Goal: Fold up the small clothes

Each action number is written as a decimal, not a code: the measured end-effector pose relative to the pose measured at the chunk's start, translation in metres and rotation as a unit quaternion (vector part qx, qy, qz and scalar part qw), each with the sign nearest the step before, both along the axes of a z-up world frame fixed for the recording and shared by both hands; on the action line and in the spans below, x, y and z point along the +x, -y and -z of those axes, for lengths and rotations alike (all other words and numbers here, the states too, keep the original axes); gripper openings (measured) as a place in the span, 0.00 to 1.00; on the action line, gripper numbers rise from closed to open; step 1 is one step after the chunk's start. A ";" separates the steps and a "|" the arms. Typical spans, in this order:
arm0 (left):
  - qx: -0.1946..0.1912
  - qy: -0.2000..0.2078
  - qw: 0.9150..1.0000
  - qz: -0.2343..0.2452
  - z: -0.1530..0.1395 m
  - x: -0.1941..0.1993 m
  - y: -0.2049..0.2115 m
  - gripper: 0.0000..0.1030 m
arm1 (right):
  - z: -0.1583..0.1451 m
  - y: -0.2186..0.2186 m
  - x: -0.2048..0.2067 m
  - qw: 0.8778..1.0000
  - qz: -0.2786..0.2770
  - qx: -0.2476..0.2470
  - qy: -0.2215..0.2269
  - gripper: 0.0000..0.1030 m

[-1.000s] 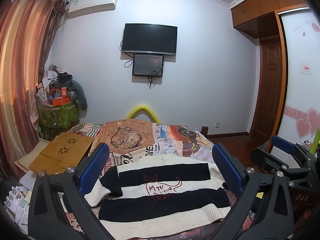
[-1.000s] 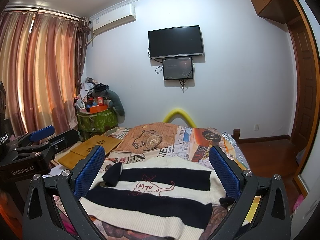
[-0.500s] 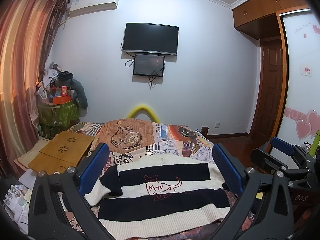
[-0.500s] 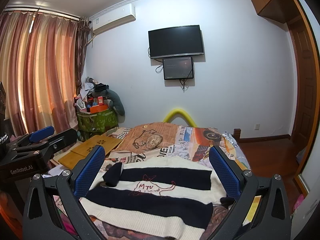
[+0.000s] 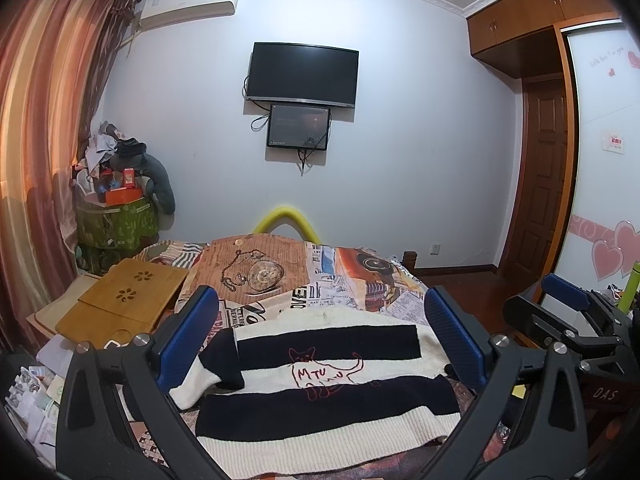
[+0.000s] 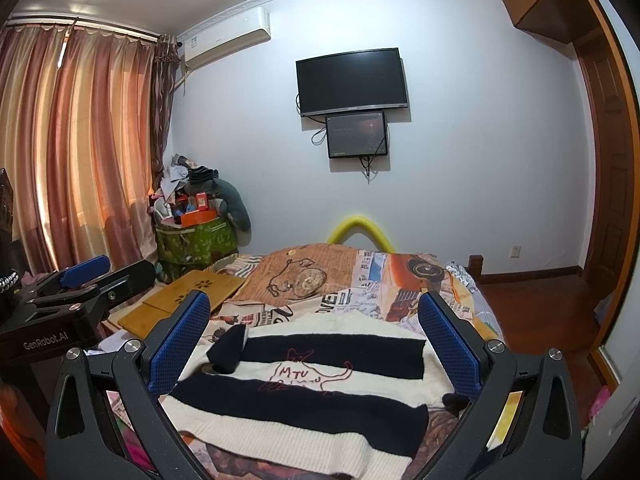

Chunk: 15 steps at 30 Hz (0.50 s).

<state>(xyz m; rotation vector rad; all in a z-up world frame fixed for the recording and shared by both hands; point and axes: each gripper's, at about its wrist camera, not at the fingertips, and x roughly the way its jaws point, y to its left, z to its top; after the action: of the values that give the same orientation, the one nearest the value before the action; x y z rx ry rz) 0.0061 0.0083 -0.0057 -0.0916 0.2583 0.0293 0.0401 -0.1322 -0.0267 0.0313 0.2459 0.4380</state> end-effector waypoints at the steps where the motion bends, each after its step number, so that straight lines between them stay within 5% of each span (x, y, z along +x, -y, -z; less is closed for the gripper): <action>1: 0.000 0.000 1.000 0.000 0.000 0.001 0.000 1.00 | 0.000 0.000 0.000 1.000 0.000 0.000 0.000 1.00; 15: -0.019 -0.034 0.999 0.008 0.014 0.023 -0.020 1.00 | 0.013 -0.002 0.026 0.999 -0.009 -0.001 -0.039 1.00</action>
<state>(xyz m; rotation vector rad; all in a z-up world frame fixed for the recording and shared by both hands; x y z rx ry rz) 0.0292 0.0287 -0.0193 -0.1261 0.3271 0.0109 0.0665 -0.1302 -0.0395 0.0447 0.3233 0.4550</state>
